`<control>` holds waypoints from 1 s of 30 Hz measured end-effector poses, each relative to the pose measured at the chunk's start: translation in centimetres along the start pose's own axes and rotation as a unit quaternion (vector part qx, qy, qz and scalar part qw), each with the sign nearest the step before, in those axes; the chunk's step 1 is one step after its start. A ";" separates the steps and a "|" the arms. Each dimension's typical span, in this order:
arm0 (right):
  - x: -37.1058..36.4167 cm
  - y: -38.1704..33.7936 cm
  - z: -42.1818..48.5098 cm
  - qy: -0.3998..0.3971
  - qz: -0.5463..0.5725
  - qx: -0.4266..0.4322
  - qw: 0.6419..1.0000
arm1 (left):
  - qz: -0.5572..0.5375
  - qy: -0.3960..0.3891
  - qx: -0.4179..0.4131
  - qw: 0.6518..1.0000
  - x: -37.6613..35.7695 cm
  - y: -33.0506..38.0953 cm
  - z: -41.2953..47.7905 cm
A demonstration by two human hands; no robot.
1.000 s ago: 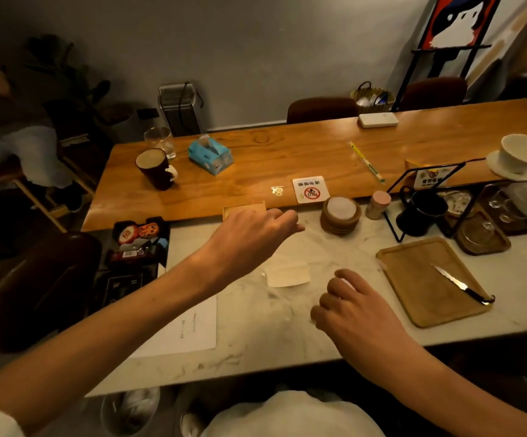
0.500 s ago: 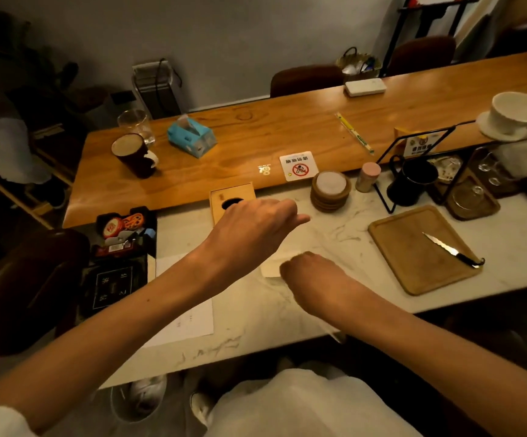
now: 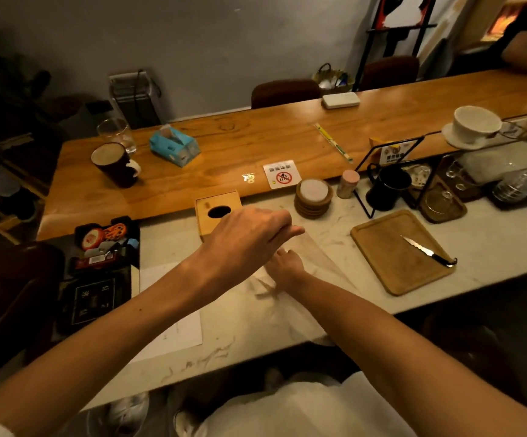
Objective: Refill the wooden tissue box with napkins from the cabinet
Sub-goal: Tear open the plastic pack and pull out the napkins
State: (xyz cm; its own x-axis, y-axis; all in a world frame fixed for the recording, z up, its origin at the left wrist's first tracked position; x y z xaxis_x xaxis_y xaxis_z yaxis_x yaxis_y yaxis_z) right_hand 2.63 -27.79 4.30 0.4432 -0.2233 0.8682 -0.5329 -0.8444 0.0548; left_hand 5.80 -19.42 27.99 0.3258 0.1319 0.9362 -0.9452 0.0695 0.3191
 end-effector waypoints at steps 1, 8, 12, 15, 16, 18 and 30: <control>-0.1 0.0 0.1 -0.003 -0.004 0.009 1.000 | 0.000 -0.007 0.005 1.000 -0.1 0.0 -0.2; 0.2 -0.1 0.8 -0.018 0.026 0.035 0.999 | 0.030 -0.008 0.017 0.999 0.2 -0.8 -1.1; -0.2 -0.3 0.2 0.001 0.014 0.023 1.000 | 0.037 -0.007 0.013 0.999 0.0 -0.9 -1.1; 0.3 -0.7 0.1 -0.003 0.017 0.023 1.000 | 0.050 -0.012 0.011 0.999 -0.2 -0.9 -1.0; 1.1 -0.9 -0.1 -0.011 0.021 0.030 0.999 | 0.053 -0.012 0.012 0.998 -0.3 -1.2 -1.0; 3.0 -1.5 -1.1 -0.038 0.051 0.057 0.996 | 0.070 -0.007 0.018 0.997 0.0 -1.7 -0.8; 20.2 3.7 -15.5 -0.092 0.478 0.238 0.840 | -0.164 -0.155 0.155 0.962 4.6 -12.4 -0.8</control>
State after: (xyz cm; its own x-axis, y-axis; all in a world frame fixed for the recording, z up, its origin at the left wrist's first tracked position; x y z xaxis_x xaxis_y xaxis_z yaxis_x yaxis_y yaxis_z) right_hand -1.59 -27.87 29.65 0.1036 -0.9451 0.3098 -0.3785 -0.3255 -0.8664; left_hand 19.03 -18.92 28.27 0.6303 -0.1518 0.7614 -0.7699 -0.2483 0.5879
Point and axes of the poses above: each hand's wrist, its own z-axis towards the middle knuckle, its own x-axis out of the back of the hand, y = z × x, the point moved 4 cm from there along z, towards the middle knuckle, and after that the axes turned 5 degrees about -y, right-handed, at the moved point
